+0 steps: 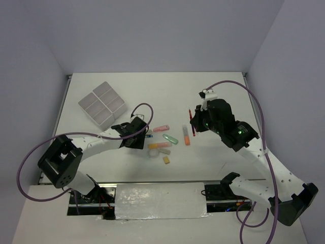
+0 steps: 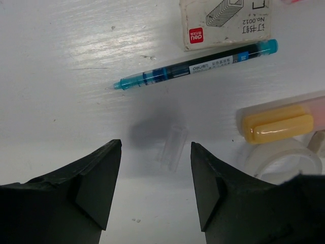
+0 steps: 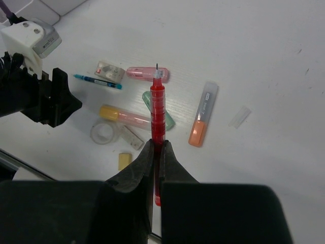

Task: Sort the stationery into containers
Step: Close the pen cap on the pen.

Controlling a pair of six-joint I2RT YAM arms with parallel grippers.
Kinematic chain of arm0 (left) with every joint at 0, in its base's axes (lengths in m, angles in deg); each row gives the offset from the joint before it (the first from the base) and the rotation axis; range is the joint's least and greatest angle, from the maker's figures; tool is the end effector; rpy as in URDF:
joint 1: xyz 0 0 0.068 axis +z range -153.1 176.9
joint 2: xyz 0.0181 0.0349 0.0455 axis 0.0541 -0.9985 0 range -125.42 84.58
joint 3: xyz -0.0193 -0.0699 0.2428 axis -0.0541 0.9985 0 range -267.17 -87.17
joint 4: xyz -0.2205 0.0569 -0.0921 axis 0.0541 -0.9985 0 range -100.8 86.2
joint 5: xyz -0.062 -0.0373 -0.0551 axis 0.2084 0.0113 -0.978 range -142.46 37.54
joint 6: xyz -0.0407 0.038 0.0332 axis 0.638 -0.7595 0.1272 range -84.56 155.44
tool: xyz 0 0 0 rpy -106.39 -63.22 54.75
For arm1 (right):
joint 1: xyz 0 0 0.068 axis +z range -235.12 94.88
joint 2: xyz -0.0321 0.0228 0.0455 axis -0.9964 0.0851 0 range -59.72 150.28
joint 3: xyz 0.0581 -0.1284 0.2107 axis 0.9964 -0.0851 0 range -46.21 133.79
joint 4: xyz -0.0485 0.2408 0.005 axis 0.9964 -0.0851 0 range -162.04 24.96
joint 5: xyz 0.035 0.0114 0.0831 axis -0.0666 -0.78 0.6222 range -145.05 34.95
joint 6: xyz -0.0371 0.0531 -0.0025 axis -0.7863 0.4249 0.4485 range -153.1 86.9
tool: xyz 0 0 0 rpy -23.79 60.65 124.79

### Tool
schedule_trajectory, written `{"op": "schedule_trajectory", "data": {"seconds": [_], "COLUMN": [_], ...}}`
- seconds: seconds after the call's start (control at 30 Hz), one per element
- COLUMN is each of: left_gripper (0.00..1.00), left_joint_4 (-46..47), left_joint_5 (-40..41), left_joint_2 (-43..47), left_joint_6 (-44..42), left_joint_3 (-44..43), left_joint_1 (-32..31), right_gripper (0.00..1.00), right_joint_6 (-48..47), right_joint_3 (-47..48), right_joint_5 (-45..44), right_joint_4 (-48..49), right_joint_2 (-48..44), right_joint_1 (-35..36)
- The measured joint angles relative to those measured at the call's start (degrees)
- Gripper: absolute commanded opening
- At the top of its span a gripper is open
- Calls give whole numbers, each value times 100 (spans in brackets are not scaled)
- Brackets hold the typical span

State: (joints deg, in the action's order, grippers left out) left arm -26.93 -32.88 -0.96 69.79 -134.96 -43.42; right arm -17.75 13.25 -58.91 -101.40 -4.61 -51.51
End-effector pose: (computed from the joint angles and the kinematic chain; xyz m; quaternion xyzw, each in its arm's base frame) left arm 0.2224 -0.1665 0.1582 0.0070 0.9547 -0.0195 0.2967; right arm 0.1758 0.1128 0.3247 -0.1226 0.8657 0.1739 0.4531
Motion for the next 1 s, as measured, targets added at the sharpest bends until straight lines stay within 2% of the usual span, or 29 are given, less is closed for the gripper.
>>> {"op": "schedule_trajectory", "data": {"seconds": [0.33,0.5,0.73,0.93,1.0], "left_gripper": [69,65,50,27,22], "left_joint_4": [122,129,269,297,282], "left_joint_5": [-190,-179,-177,-179,-170], "left_joint_2": [-254,-376,-481,-472,-455], "left_joint_6": [-142,-140,-136,-127,-118], "left_joint_3": [0,-20,-76,-61,-52], "left_joint_1": [-120,-190,-197,-201,-201], "right_gripper": [0,0,0,0,0], "right_joint_6": [-2,-4,-9,-24,-22], "right_joint_3": [-101,-107,-107,-107,-107], "right_joint_5": [-13,-13,-26,-52,-55], "right_joint_4": [-9,-7,-9,-11,-11], "right_joint_2": [7,22,20,-9,-20], "right_joint_1": [0,0,0,0,0]}}
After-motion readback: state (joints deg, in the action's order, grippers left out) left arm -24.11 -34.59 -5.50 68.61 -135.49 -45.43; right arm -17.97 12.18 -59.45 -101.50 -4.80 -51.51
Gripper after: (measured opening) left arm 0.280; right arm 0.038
